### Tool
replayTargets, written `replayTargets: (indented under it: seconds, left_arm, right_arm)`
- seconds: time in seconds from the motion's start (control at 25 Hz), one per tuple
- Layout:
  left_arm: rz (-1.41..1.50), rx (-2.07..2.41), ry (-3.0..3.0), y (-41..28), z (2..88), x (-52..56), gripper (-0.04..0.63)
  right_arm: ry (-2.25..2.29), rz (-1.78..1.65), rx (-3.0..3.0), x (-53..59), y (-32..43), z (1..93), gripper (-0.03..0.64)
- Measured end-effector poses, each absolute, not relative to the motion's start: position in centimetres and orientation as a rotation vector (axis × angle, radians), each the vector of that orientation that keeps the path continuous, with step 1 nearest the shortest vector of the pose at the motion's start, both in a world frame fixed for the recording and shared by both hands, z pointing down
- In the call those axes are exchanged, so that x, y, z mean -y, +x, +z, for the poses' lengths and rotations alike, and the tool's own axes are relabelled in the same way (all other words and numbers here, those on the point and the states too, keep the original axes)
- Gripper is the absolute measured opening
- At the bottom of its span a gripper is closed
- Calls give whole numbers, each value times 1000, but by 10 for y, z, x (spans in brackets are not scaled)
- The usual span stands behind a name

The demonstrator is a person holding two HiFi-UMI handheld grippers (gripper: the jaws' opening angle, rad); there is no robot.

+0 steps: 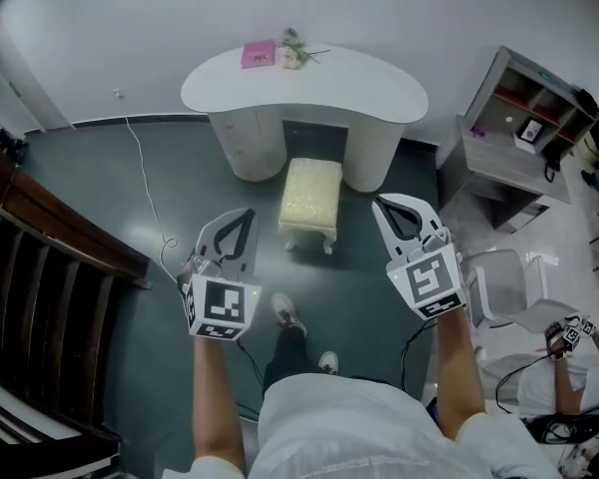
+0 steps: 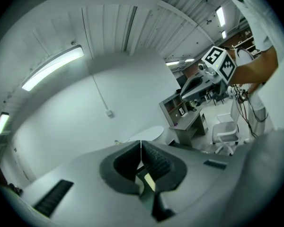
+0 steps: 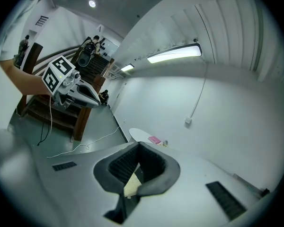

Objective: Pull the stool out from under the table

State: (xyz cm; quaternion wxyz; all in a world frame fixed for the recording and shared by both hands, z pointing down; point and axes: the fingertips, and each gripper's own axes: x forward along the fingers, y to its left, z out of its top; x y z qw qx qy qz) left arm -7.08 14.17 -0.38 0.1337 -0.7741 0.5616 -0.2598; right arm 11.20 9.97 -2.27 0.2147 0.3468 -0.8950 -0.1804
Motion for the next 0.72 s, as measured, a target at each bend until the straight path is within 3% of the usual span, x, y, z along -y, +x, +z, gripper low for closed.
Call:
replayTargets:
  seconds: [0.72]
  left_arm:
    - [-795, -1593, -2258, -71, 4, -125, 20]
  right_arm:
    - [1025, -464, 2456, -89, 129, -17, 15]
